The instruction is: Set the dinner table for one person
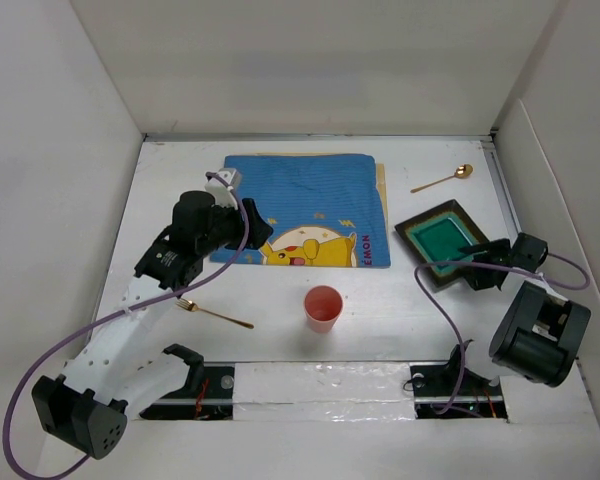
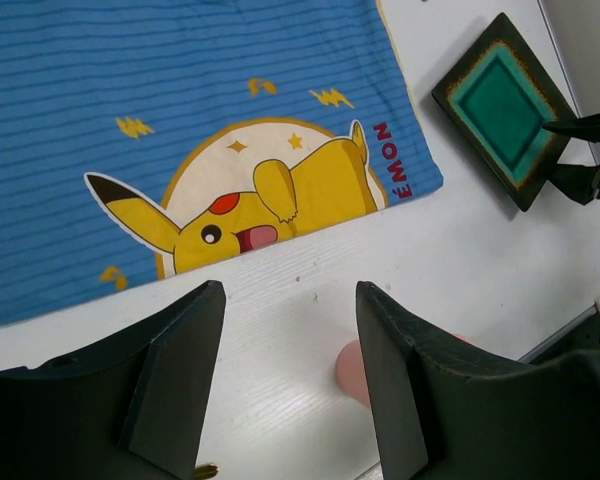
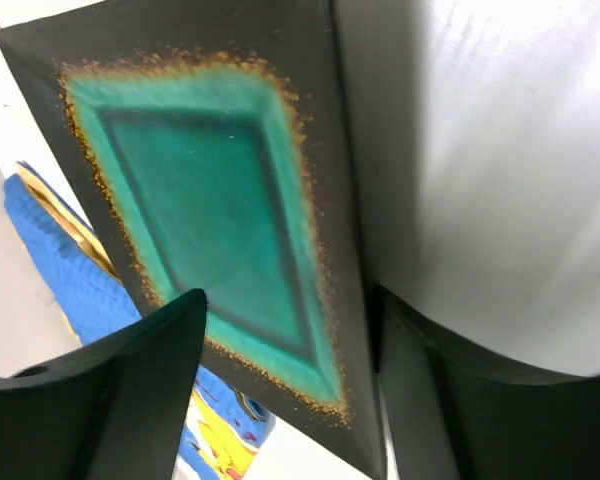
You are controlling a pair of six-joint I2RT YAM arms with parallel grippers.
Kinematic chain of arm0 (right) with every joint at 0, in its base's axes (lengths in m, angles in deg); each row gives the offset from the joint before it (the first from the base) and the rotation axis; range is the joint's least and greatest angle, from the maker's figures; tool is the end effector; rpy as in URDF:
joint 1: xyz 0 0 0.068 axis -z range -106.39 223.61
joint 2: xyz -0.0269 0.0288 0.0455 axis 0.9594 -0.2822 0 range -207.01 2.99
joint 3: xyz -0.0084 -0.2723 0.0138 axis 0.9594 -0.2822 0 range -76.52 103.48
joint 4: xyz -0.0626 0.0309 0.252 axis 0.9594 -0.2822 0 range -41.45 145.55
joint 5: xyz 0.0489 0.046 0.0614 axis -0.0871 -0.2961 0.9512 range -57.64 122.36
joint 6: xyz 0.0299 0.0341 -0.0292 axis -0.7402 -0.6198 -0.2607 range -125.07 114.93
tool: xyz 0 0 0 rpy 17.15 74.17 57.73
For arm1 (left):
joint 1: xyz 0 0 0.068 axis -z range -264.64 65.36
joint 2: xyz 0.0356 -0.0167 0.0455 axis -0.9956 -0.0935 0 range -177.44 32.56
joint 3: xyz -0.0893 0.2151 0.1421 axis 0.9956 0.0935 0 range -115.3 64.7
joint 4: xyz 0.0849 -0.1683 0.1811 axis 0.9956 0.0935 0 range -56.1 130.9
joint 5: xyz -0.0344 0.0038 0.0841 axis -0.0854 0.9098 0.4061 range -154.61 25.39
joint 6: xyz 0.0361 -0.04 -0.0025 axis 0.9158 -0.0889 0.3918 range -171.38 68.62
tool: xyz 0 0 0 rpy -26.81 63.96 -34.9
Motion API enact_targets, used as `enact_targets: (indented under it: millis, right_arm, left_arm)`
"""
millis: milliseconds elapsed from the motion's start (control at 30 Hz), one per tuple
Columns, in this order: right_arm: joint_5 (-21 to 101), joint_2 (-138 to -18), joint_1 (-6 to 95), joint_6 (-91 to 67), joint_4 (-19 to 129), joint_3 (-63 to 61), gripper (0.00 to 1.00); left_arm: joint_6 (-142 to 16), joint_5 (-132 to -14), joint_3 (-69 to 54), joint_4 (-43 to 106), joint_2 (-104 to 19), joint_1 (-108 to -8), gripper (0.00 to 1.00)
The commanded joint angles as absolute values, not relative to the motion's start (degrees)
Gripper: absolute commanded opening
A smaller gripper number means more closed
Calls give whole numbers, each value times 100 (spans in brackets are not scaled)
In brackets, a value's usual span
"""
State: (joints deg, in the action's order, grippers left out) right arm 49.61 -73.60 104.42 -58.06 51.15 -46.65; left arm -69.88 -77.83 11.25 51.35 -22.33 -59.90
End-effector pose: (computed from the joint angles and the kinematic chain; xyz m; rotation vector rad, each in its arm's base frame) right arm 0.2102 -0.1130 0.1489 1.5575 1.9347 0.5377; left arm 0.1940 -0.0984 0.3482 0.2675 1.9406 -0.7244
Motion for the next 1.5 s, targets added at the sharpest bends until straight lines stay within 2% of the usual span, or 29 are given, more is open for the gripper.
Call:
enact_targets:
  millis: [0, 67, 100, 167, 200, 300, 433, 533, 800, 933, 1200, 1467]
  right_arm:
    - [4941, -7690, 10464, -6017, 5291, -4848, 69]
    - [4853, -7725, 10464, -6114, 5283, -4857, 57]
    - [4818, -7690, 10464, -6158, 5291, -4874, 41]
    - [4722, -7446, 10464, -6246, 5283, -4980, 24]
    - [4660, -7287, 10464, -6255, 5187, -5006, 12]
    - [4353, -6541, 10516, -6238, 4819, -4980, 0]
    - [4220, -5416, 10516, -5931, 4256, -4359, 0]
    - [4333, -5378, 10148, -5623, 3745, -3664, 0]
    - [5045, -5430, 9137, -5350, 4060, -1326, 0]
    - [6264, -6376, 8558, -5166, 4123, -385, 0]
    - [7575, -8611, 6669, -5270, 4956, 845, 0]
    - [7780, -10264, 5754, -6062, 6433, 1312, 0]
  left_arm:
    - [-7045, -7578, 995, 4963, -2193, -5968, 52]
    - [-7036, -7481, 942, 4981, -2201, -5968, 51]
    - [-7045, -7446, 916, 4981, -2202, -5968, 51]
    - [-7063, -7367, 854, 4981, -2202, -5968, 51]
    - [-7071, -7358, 845, 4981, -2202, -5968, 51]
    - [-7098, -7261, 758, 4990, -2263, -5968, 50]
    - [-7063, -7069, 477, 5069, -2359, -5968, 50]
    - [-7036, -6971, 144, 5121, -2509, -5968, 50]
    - [-6913, -7006, -648, 5192, -3045, -5968, 50]
    - [-6817, -6866, -894, 5218, -3256, -5968, 50]
    - [-6738, -6603, -1360, 5236, -3327, -6152, 51]
    - [-6860, -6514, -1036, 5262, -3081, -6222, 51]
